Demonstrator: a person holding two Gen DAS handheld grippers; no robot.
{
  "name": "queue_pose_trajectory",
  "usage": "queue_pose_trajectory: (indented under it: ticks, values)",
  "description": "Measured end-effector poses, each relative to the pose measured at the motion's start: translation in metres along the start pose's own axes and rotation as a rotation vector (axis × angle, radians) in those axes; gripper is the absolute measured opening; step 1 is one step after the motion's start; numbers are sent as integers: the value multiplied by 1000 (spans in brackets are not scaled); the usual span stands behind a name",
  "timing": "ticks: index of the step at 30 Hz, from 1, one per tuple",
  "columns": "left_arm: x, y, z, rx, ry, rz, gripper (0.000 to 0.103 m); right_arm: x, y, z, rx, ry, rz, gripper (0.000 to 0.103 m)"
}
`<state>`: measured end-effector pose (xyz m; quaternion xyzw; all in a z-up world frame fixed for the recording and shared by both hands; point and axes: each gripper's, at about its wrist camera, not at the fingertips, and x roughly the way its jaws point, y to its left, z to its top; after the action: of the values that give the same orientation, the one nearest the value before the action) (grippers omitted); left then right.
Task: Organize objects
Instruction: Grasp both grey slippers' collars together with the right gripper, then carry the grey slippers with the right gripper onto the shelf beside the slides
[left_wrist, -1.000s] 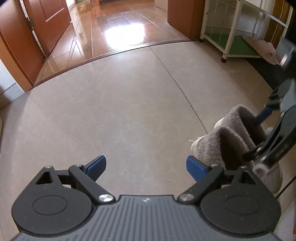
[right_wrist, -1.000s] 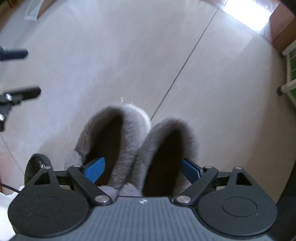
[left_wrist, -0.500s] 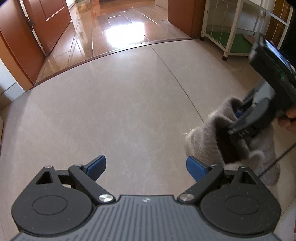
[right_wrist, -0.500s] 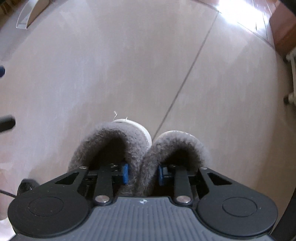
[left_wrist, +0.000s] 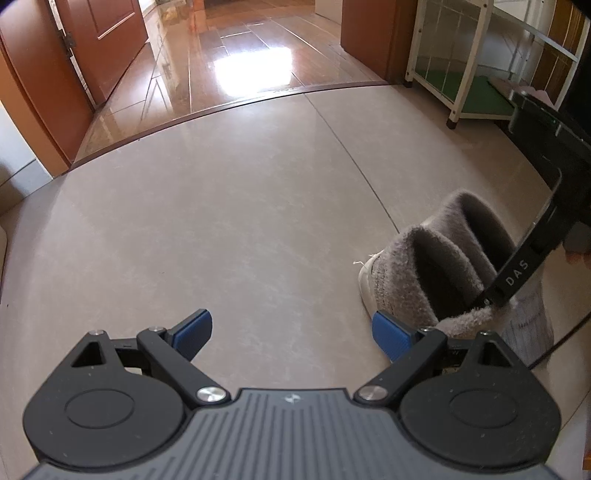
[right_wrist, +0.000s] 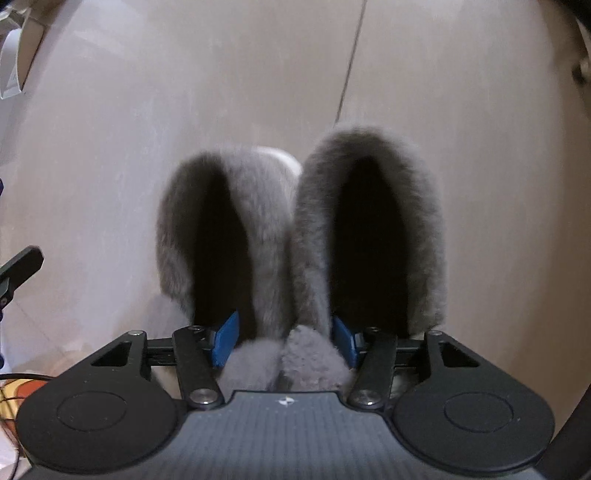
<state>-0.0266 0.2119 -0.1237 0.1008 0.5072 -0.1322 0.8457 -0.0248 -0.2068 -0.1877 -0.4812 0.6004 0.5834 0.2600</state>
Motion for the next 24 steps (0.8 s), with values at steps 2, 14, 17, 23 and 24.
queue_pose_trajectory:
  ticks: [2, 14, 17, 23, 24]
  values:
    - [0, 0, 0, -3, 0, 4, 93, 1, -2, 0, 38, 10, 3, 60]
    - [3, 0, 0, 2, 9, -1, 93, 21, 4, 2, 144, -58, -85, 49]
    - [2, 3, -1, -14, 8, -2, 93, 23, -2, 1, 141, -72, -106, 37]
    - [4, 8, -3, -35, 12, -9, 93, 13, 1, -4, 53, -106, -132, 27]
    - [4, 7, -3, -33, 13, -8, 93, 10, -1, -5, 47, -111, -128, 26]
